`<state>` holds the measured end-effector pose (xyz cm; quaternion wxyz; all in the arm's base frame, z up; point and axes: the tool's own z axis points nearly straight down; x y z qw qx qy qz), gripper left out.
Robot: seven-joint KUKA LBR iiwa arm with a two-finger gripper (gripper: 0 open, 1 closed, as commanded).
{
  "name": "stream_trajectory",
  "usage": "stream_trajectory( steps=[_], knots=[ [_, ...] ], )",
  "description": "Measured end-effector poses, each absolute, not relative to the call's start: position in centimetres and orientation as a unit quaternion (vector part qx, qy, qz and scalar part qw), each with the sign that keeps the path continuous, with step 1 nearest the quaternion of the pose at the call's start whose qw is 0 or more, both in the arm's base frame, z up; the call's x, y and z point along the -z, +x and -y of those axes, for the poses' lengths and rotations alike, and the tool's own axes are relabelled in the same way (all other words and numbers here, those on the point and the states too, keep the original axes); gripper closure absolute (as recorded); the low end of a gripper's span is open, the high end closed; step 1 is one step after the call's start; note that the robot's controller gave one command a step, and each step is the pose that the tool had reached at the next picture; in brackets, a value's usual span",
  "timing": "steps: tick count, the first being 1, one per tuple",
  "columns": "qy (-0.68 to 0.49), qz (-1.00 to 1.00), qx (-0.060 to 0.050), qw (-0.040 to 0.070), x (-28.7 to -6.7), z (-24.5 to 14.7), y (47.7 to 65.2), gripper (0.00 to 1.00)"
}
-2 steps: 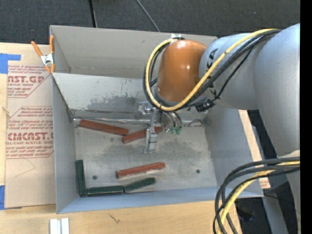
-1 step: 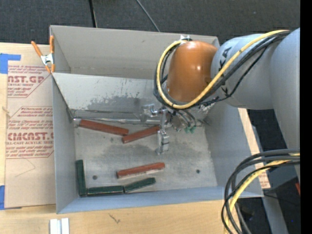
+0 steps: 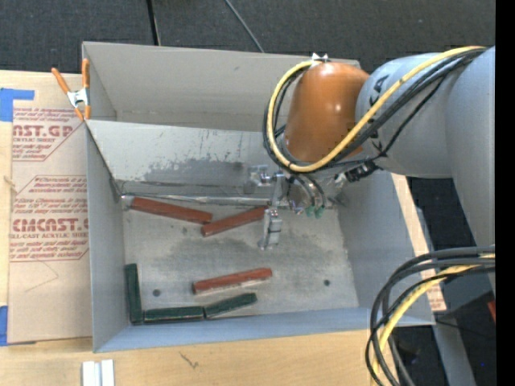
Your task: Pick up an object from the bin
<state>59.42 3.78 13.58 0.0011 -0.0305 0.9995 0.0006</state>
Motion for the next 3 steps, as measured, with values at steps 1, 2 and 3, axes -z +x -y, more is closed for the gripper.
stream_trajectory(
  steps=[1, 2, 3],
  knots=[
    [-0.127, -0.992, 0.0, 0.0, -6.7, -3.4, 59.4, 0.0],
    [-0.046, -0.999, -0.001, 0.002, -7.1, -5.2, 59.1, 1.0],
    [-0.046, -0.999, -0.001, 0.002, -7.1, -5.2, 59.1, 1.0]
  ],
)
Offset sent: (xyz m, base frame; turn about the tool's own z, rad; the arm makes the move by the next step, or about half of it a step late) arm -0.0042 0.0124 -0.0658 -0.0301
